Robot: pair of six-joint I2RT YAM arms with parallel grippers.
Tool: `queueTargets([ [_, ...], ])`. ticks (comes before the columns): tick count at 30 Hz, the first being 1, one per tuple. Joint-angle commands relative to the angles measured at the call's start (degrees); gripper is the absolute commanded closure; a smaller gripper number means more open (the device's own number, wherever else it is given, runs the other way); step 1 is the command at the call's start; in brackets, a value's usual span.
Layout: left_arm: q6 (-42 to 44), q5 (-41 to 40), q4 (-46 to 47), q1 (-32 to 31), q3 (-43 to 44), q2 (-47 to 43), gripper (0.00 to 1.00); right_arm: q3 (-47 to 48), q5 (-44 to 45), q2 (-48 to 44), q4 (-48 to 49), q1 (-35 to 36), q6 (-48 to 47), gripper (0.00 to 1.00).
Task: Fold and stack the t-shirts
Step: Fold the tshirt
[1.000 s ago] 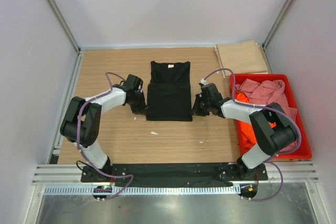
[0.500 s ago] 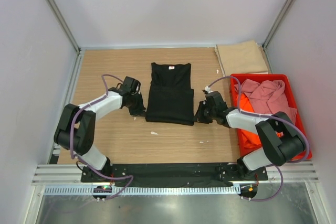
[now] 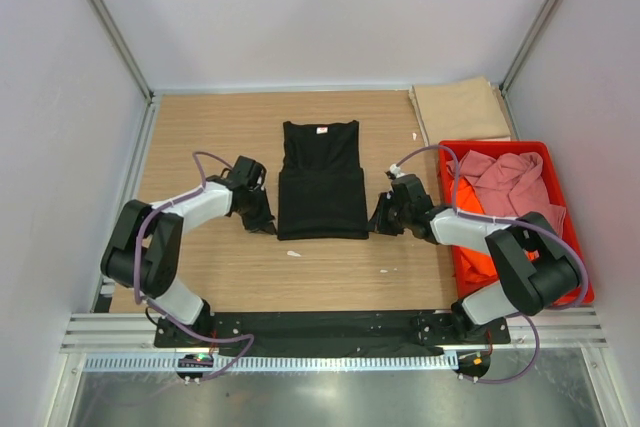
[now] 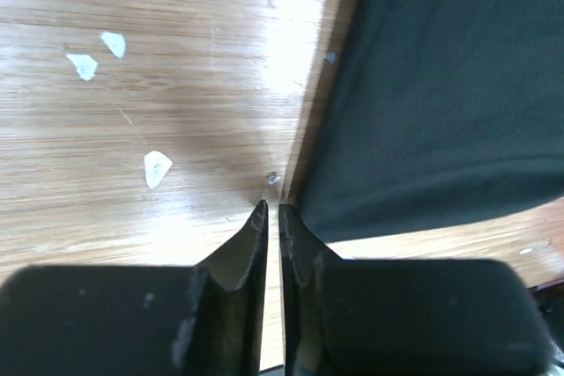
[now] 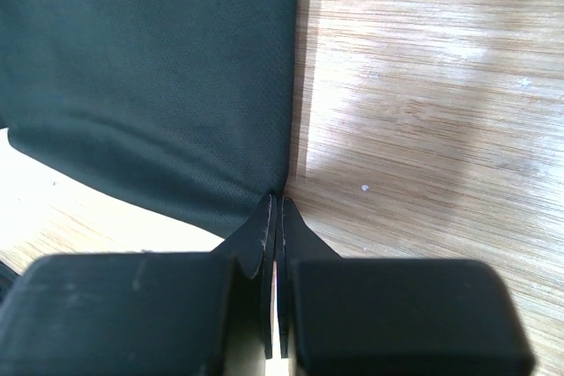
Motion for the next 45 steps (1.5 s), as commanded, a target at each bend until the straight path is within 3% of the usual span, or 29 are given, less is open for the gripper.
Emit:
queueTargets([
  [1,0.0,-1.0,0.5,-0.1,0.2,-1.0,0.88,1.5,1.0,0.3,-0.4,0.2,0.1,0.99],
  [5,-0.1,-1.0,-0.3,-0.1,0.2,-1.7,0.72,2.1,2.1,-1.9,-4.5,0.2,0.4,0.96],
  [9,-0.8,-2.2,-1.8,-0.1,-0.5,-6.0,0.63,5.4,5.3,-4.8,-14.6,0.2,5.0,0.64],
  [15,-4.5,2.8,2.3,0.0,-3.3,-10.2,0.55,4.4,6.6,-8.7,-18.0,0.3,13.7,0.61],
  [23,-7.7,5.1,7.4,-0.1,-6.6,-6.5,0.58,0.1,2.1,-8.2,-9.8,0.7,21.5,0.61],
  [35,-9.6,3.2,10.1,-0.3,-10.1,-4.9,0.63,-4.9,5.0,-6.9,-4.5,2.9,27.9,0.6],
  [45,-10.9,1.4,10.4,-0.6,-11.1,-5.5,0.8,-6.7,9.9,-6.9,-3.9,4.0,29.6,0.64],
])
